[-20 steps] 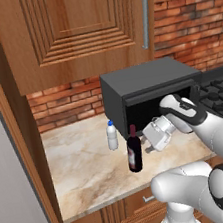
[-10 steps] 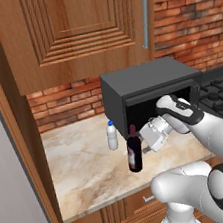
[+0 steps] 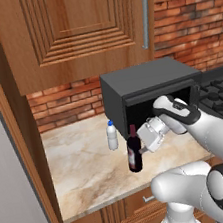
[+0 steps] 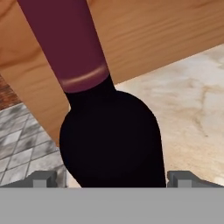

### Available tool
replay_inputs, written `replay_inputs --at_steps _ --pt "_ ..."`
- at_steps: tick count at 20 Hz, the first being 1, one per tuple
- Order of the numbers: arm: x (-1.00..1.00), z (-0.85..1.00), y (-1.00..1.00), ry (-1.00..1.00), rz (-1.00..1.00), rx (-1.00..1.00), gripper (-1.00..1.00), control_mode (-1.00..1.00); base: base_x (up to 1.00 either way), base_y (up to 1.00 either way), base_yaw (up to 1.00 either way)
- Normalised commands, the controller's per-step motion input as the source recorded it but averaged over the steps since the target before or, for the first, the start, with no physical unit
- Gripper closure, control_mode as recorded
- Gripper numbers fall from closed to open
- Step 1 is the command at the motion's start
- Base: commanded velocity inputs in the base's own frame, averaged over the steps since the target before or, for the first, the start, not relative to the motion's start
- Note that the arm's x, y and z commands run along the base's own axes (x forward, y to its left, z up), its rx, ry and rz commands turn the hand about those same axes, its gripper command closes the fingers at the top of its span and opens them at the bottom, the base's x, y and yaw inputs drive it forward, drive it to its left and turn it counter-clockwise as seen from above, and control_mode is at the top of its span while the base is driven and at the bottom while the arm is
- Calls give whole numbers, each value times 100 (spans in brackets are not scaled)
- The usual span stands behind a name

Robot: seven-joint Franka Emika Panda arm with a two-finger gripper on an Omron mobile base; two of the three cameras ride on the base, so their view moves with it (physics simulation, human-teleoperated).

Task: Place the drinks on the dining counter in a tight cluster.

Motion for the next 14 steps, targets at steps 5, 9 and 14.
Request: replay_inputs --at_steps 5,9,14 --pt "7 0 4 0 0 0 -100 -100 0 0 0" --pt "7 0 1 0 0 0 -100 -100 0 0 0" --pt "7 0 3 0 -3 0 -100 -100 0 0 0"
